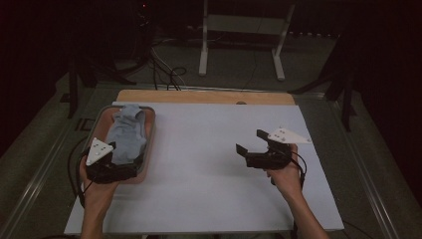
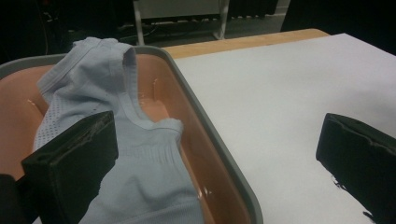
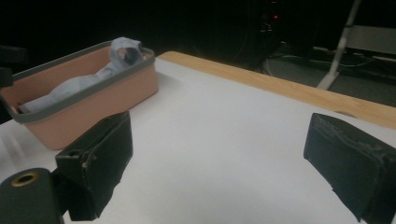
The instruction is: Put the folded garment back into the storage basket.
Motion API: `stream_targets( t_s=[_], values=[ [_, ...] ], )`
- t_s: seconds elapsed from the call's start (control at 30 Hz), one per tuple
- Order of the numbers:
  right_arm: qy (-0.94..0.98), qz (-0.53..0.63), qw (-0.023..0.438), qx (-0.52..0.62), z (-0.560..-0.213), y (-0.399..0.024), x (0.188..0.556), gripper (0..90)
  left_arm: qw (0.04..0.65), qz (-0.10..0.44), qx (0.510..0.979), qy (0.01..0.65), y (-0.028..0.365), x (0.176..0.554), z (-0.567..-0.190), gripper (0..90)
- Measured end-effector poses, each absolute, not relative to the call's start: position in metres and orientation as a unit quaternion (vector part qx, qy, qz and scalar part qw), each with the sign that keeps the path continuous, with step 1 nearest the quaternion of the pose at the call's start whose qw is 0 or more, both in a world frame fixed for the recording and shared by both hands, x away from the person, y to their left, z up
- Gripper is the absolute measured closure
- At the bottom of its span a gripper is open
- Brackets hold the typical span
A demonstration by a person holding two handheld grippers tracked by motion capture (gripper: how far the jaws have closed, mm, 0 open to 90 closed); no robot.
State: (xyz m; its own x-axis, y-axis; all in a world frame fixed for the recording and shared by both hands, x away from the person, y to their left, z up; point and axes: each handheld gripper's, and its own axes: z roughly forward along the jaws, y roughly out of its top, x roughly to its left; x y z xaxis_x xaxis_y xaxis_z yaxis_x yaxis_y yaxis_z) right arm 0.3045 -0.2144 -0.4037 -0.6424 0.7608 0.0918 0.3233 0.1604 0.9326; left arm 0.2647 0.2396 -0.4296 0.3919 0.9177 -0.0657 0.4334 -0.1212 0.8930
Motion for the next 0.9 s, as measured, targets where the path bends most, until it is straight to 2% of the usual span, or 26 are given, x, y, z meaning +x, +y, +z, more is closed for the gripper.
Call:
stream_targets(
  t_s=[0.9],
  values=[
    [0.695, 0.539, 0.232, 0.416, -0.442, -0.28, 0.277, 8.0, 0.455, 0.264, 0.696, 0.489, 0.242, 0.266, -0.434, 0.2]
  ],
)
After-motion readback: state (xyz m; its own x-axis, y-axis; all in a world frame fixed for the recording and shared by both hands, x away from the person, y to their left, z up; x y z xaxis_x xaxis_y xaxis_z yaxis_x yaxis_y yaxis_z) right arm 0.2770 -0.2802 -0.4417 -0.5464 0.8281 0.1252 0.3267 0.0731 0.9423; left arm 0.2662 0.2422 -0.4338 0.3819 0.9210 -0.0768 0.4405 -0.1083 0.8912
